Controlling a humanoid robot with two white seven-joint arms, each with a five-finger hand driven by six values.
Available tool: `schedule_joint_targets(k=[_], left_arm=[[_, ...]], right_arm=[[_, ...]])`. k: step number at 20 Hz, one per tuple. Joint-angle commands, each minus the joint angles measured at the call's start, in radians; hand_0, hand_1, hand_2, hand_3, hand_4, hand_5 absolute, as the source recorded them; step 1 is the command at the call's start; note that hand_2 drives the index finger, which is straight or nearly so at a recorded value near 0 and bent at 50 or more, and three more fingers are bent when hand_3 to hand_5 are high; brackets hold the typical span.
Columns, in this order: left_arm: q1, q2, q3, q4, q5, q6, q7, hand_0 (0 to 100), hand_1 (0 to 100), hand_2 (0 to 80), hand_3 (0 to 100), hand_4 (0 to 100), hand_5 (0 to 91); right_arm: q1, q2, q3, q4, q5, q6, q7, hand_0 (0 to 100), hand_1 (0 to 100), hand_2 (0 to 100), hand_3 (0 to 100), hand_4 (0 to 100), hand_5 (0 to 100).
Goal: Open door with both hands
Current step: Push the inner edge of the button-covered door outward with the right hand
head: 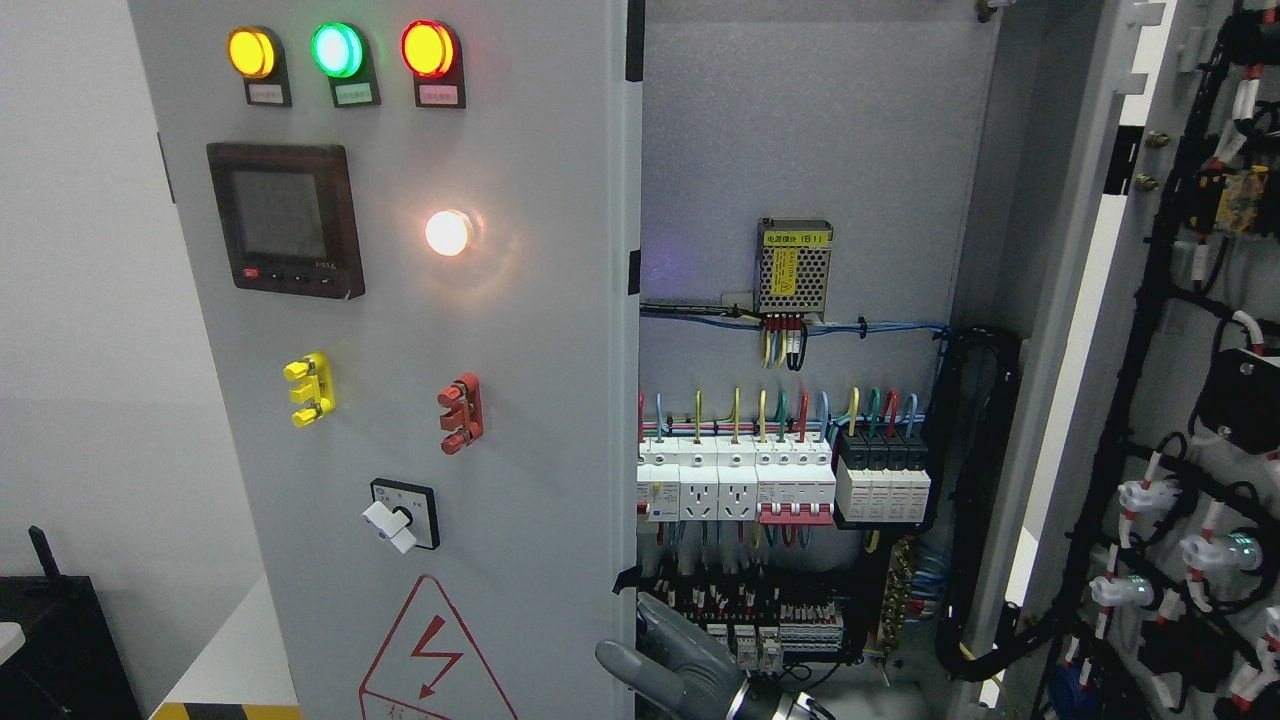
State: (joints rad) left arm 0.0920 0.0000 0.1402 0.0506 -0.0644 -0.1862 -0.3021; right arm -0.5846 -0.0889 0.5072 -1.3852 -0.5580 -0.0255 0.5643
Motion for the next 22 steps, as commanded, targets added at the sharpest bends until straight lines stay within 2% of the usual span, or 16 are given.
schedule_joint_targets(k=[1,22], left_arm=[[0.0,-0.034,0.001,0.0,0.0,0.001,0.0,12,39,0.0,0,0,0.0],[0.0,-0.034,-0.001,0.0,0.0,0.001,0.0,12,39,0.0,0,0,0.0]], right_arm=[[0.019,0.008,0.037,-0.055,-0.017,0.002,0.002,12,39,0,0,0,0],[0.065,0.006,0.145,-0.196,-0.085,0.004,0.002,12,39,0,0,0,0]])
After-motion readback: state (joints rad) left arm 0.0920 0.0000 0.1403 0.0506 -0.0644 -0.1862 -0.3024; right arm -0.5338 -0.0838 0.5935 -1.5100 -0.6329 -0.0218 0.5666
